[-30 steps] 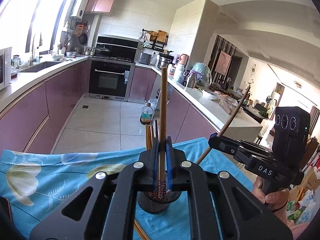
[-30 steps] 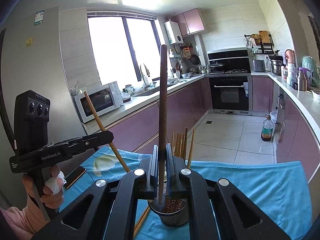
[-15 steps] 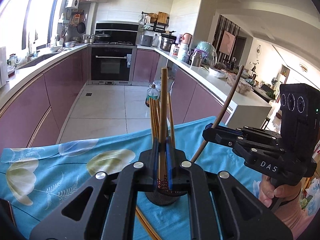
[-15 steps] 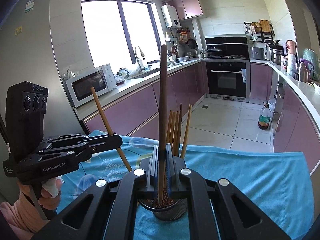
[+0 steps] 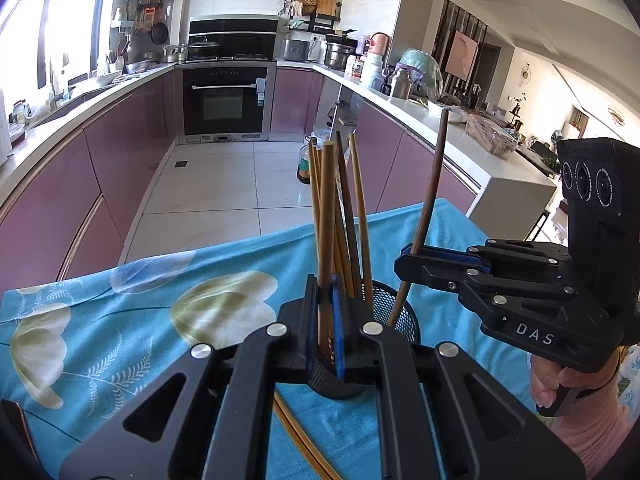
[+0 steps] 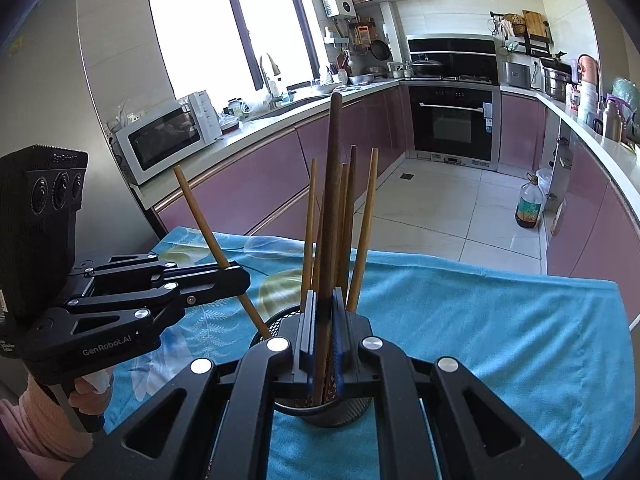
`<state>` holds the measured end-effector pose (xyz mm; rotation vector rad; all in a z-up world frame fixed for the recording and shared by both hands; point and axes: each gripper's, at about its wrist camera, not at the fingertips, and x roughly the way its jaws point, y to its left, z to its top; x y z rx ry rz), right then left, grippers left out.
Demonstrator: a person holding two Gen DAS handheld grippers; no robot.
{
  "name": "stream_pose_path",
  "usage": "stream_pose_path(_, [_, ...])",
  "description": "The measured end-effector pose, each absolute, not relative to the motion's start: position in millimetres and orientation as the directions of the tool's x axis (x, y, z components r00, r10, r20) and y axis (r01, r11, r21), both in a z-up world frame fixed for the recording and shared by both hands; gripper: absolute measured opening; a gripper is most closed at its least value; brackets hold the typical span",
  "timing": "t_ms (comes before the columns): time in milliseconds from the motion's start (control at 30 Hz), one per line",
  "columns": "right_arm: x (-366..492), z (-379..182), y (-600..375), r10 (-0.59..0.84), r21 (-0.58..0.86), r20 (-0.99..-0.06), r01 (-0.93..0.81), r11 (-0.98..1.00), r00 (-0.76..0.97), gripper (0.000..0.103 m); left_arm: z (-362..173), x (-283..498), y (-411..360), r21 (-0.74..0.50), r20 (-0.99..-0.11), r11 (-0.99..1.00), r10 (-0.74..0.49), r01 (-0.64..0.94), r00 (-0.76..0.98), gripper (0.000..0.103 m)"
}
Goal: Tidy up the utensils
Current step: 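Lower the chopstick into the mesh holder with the right tool, then open the right tool and withdraw from the holder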
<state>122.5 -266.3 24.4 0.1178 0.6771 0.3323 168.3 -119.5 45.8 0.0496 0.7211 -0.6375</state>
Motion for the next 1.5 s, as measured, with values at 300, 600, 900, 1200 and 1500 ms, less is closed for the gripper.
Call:
stream_pose_path(300, [127.7,23.0,-266.6,0.336,0.22,-0.597,-0.255,0.942,0.729,0.006,44.4,179.2,-123.8,-0.17,-0.636,0.816,-0.519,0.552,0.571,0.007])
stream_pose_path(600, [137.7,21.9,-265.1,0.336,0.229,-0.601,-0.247,0.942,0.725,0.007,39.7,192.4,-130.2,-0.179,-0.655,0.82,-0.512,0.544,0.556,0.008])
stream_pose_path(900, [144.7,17.6,-265.0,0.34,0.242,-0.607,-0.241,0.94,0.718,0.009,34.9,200.2,-134.2,-0.185,-0.666,0.821,-0.509,0.54,0.545,0.008])
stream_pose_path(1200, [146.6,15.8,-262.2,0.339,0.243,-0.61,-0.239,0.94,0.716,0.009,30.8,204.8,-136.1,-0.19,-0.674,0.825,-0.503,0.532,0.54,0.008])
stream_pose_path(1500, [141.3,15.4,-263.7,0.344,0.245,-0.606,-0.244,0.938,0.717,0.009,31.2,203.2,-130.1,-0.192,-0.66,0.83,-0.504,0.523,0.557,0.016])
